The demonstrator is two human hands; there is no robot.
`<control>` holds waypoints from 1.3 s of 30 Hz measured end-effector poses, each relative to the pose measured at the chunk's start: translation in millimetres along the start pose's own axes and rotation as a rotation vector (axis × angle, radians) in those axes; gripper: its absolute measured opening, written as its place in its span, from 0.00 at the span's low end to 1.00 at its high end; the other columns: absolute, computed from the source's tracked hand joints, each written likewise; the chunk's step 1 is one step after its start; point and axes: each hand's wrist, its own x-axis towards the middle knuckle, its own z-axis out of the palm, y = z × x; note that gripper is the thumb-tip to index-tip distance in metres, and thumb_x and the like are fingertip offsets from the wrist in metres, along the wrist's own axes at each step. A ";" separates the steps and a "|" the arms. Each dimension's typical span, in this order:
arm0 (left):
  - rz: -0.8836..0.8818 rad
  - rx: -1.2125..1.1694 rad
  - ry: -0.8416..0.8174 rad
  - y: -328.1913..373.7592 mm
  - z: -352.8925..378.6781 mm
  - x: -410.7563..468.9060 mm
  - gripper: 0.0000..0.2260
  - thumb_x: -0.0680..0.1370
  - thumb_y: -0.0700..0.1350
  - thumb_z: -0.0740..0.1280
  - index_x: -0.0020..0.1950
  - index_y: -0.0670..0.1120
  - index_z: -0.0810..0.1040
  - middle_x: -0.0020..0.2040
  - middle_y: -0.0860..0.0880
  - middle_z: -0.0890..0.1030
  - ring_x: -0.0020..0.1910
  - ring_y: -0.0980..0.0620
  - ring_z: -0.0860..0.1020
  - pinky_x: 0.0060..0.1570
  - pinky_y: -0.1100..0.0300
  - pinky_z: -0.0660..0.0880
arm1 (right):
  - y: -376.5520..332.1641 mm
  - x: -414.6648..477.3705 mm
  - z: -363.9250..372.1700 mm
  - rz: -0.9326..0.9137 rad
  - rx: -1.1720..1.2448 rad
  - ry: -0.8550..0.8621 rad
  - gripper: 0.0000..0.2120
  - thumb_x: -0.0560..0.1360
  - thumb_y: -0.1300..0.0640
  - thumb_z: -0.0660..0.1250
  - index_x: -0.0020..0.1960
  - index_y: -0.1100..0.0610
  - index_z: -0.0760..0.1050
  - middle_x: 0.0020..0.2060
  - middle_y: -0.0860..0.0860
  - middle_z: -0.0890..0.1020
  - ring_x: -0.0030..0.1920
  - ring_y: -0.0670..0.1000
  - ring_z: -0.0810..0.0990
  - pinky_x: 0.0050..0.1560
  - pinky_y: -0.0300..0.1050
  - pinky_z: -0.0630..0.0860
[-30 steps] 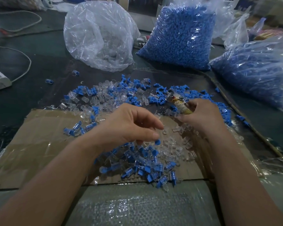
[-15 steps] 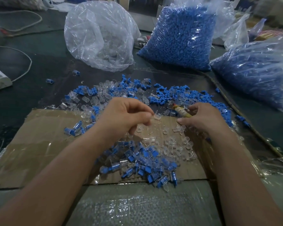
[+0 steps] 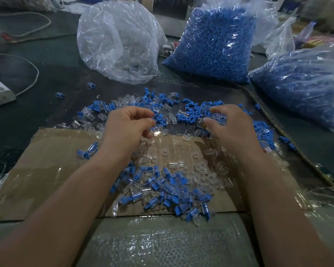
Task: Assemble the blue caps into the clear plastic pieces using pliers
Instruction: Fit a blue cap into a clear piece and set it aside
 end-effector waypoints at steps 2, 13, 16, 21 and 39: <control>-0.016 -0.031 0.024 -0.1 -0.8 0.7 0.08 0.73 0.34 0.67 0.40 0.48 0.78 0.38 0.48 0.82 0.24 0.60 0.75 0.20 0.70 0.66 | -13.9 0.6 6.8 -0.125 0.020 -0.059 0.16 0.75 0.53 0.65 0.62 0.56 0.74 0.60 0.51 0.76 0.57 0.42 0.68 0.57 0.37 0.60; -0.006 -0.027 0.028 -2.6 2.9 0.9 0.08 0.73 0.34 0.68 0.40 0.47 0.78 0.38 0.47 0.81 0.23 0.61 0.75 0.20 0.72 0.66 | -45.4 17.8 38.2 -0.256 -0.160 -0.510 0.25 0.75 0.50 0.65 0.70 0.51 0.64 0.65 0.52 0.70 0.65 0.51 0.67 0.60 0.44 0.64; -0.012 -0.029 0.030 -2.9 3.0 1.1 0.08 0.72 0.34 0.68 0.40 0.48 0.78 0.38 0.47 0.81 0.23 0.61 0.75 0.20 0.72 0.66 | -51.4 26.2 43.4 -0.243 -0.195 -0.578 0.24 0.75 0.49 0.64 0.69 0.50 0.65 0.62 0.54 0.71 0.61 0.53 0.69 0.54 0.43 0.64; -0.009 -0.010 0.025 -2.5 2.8 1.7 0.08 0.72 0.35 0.68 0.40 0.48 0.78 0.39 0.47 0.81 0.23 0.61 0.75 0.21 0.72 0.66 | -56.8 34.5 49.1 -0.234 -0.282 -0.614 0.18 0.77 0.55 0.61 0.67 0.50 0.69 0.61 0.54 0.70 0.58 0.55 0.71 0.54 0.47 0.68; -0.008 0.007 -0.004 -1.1 2.3 -0.4 0.08 0.73 0.35 0.67 0.40 0.48 0.78 0.37 0.48 0.82 0.25 0.60 0.76 0.21 0.71 0.68 | -50.2 17.6 34.1 -0.272 -0.181 -0.575 0.09 0.75 0.61 0.64 0.53 0.52 0.78 0.45 0.48 0.78 0.43 0.45 0.72 0.42 0.38 0.67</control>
